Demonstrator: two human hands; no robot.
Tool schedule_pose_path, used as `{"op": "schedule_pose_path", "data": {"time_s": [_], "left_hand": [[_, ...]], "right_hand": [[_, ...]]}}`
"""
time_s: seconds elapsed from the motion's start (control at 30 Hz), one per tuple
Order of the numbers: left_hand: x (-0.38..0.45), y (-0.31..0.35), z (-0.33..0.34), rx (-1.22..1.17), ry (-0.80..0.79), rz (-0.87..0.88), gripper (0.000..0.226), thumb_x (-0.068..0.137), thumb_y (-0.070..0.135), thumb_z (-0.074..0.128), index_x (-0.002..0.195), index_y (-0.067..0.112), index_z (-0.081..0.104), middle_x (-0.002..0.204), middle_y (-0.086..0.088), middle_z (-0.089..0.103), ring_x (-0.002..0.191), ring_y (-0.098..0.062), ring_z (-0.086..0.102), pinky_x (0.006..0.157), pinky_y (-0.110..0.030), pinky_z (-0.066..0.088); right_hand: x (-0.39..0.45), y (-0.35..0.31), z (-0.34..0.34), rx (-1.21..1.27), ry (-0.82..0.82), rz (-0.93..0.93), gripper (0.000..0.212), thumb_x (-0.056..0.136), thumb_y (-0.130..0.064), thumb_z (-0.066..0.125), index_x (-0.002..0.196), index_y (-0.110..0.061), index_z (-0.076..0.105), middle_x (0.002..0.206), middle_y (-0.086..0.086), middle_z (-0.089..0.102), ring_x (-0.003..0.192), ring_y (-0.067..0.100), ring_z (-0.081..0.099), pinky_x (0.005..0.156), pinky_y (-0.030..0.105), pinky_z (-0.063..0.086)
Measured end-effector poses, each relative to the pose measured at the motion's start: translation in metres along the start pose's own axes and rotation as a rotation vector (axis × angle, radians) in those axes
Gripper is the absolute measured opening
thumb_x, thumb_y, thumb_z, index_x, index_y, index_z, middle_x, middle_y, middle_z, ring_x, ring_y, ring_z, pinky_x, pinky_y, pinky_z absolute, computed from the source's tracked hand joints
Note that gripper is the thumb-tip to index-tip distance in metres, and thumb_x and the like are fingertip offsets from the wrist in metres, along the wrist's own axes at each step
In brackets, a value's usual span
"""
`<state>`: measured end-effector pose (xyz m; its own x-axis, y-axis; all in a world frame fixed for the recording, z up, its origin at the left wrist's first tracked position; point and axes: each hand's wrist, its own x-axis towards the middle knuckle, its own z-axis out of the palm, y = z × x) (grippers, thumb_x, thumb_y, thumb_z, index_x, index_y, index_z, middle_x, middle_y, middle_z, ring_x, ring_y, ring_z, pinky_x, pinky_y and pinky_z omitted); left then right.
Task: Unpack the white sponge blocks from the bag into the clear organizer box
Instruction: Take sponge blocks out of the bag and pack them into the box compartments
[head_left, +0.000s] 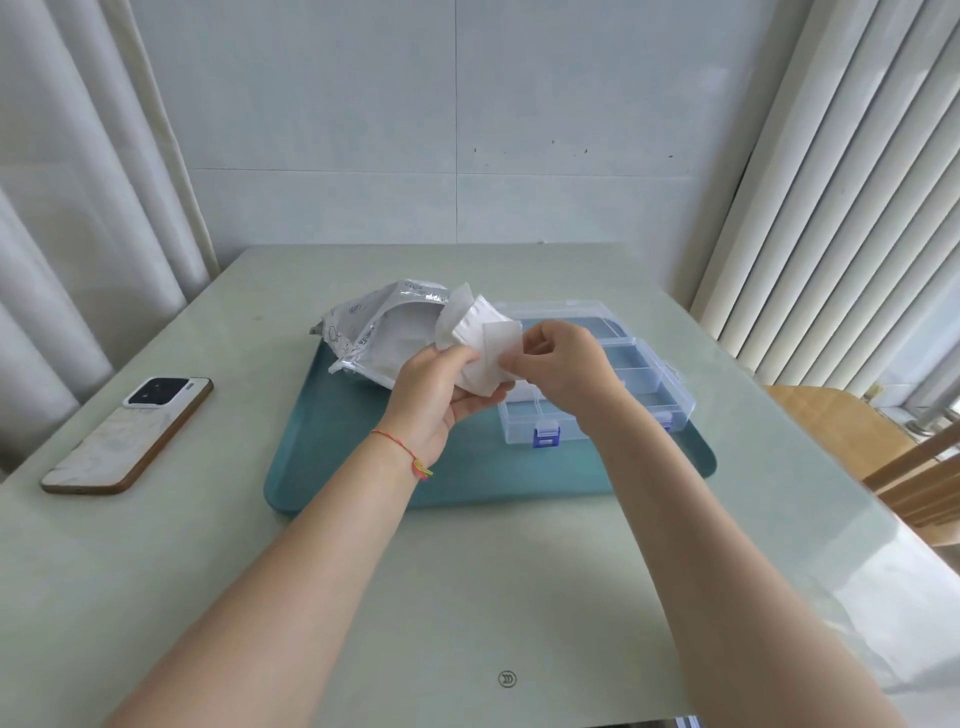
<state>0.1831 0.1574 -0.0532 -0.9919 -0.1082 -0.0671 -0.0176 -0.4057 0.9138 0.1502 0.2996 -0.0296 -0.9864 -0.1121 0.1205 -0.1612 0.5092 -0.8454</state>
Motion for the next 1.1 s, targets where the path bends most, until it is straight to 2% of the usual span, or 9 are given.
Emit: {"op": "schedule_pose_path", "data": {"time_s": [0.1,0.23,0.37,0.5,0.6,0.67,0.87,1.0,1.1], "left_hand": [[0.000,0.000,-0.004,0.053,-0.010,-0.017,0.031,0.099,0.023,0.051,0.118,0.002,0.062,0.103,-0.021,0.072,0.084,-0.036,0.072,0.072,-0.037,0.060],[-0.001,-0.002,-0.009,0.153,0.080,0.018,0.021,0.101,0.024,0.052,0.106,0.006,0.063,0.105,-0.024,0.069,0.075,-0.037,0.072,0.056,-0.033,0.057],[-0.003,-0.003,-0.010,0.228,0.133,0.051,0.016,0.100,0.020,0.056,0.092,0.008,0.063,0.089,-0.016,0.067,0.066,-0.030,0.067,0.050,-0.033,0.057],[-0.005,-0.002,-0.013,0.332,0.072,0.022,0.016,0.098,0.015,0.055,0.092,0.005,0.066,0.096,-0.024,0.072,0.079,-0.040,0.070,0.053,-0.035,0.058],[-0.005,0.000,-0.014,0.407,-0.018,-0.009,0.022,0.097,0.015,0.056,0.101,-0.004,0.066,0.093,-0.028,0.072,0.077,-0.041,0.069,0.055,-0.035,0.057],[-0.007,0.003,-0.014,0.438,-0.075,-0.028,0.024,0.096,0.013,0.057,0.105,-0.007,0.065,0.088,-0.026,0.072,0.072,-0.039,0.069,0.057,-0.035,0.056],[-0.015,0.008,-0.012,0.349,-0.196,-0.066,0.009,0.093,0.007,0.061,0.097,0.003,0.067,0.081,-0.016,0.071,0.066,-0.030,0.069,0.054,-0.031,0.056],[-0.013,0.004,-0.012,0.368,-0.175,-0.023,0.013,0.086,0.003,0.070,0.099,0.004,0.069,0.090,-0.016,0.071,0.073,-0.032,0.069,0.055,-0.031,0.055],[-0.011,0.002,-0.012,0.360,-0.125,0.005,0.010,0.085,-0.002,0.069,0.093,0.004,0.069,0.085,-0.015,0.071,0.067,-0.030,0.068,0.051,-0.029,0.053]], "right_hand": [[-0.003,0.000,0.003,-0.024,-0.006,-0.022,0.016,0.084,-0.021,0.071,0.091,-0.009,0.063,0.077,0.000,0.061,0.066,0.013,0.052,0.054,0.021,0.039],[-0.007,0.001,0.002,-0.023,-0.029,-0.048,0.012,0.083,-0.016,0.073,0.084,-0.012,0.061,0.069,-0.003,0.060,0.058,0.011,0.054,0.050,0.016,0.041],[-0.007,0.004,-0.004,0.011,-0.016,-0.054,0.011,0.083,-0.009,0.071,0.085,-0.014,0.062,0.072,0.000,0.067,0.059,0.013,0.059,0.063,0.032,0.051],[-0.010,0.004,-0.016,0.150,-0.048,-0.067,0.009,0.087,-0.004,0.066,0.095,-0.008,0.068,0.083,0.005,0.070,0.063,0.012,0.059,0.065,0.029,0.051],[-0.012,0.005,-0.021,0.219,-0.102,-0.095,0.010,0.088,-0.005,0.065,0.096,-0.006,0.072,0.090,0.007,0.072,0.072,0.013,0.061,0.069,0.029,0.053],[-0.012,0.006,-0.020,0.223,-0.103,-0.100,0.010,0.088,-0.005,0.066,0.094,-0.009,0.072,0.087,0.006,0.070,0.070,0.013,0.059,0.064,0.027,0.050],[-0.010,0.003,-0.016,0.248,-0.010,-0.082,0.011,0.085,-0.002,0.065,0.086,-0.013,0.067,0.075,0.004,0.066,0.060,0.010,0.055,0.057,0.020,0.042],[-0.011,0.003,-0.009,0.191,0.000,-0.100,0.016,0.086,-0.006,0.066,0.079,-0.020,0.066,0.078,-0.001,0.064,0.062,0.009,0.052,0.060,0.021,0.043],[-0.009,0.004,-0.007,0.173,0.053,-0.094,0.019,0.087,-0.008,0.066,0.076,-0.025,0.064,0.077,-0.005,0.062,0.064,0.009,0.051,0.061,0.022,0.043]]}}
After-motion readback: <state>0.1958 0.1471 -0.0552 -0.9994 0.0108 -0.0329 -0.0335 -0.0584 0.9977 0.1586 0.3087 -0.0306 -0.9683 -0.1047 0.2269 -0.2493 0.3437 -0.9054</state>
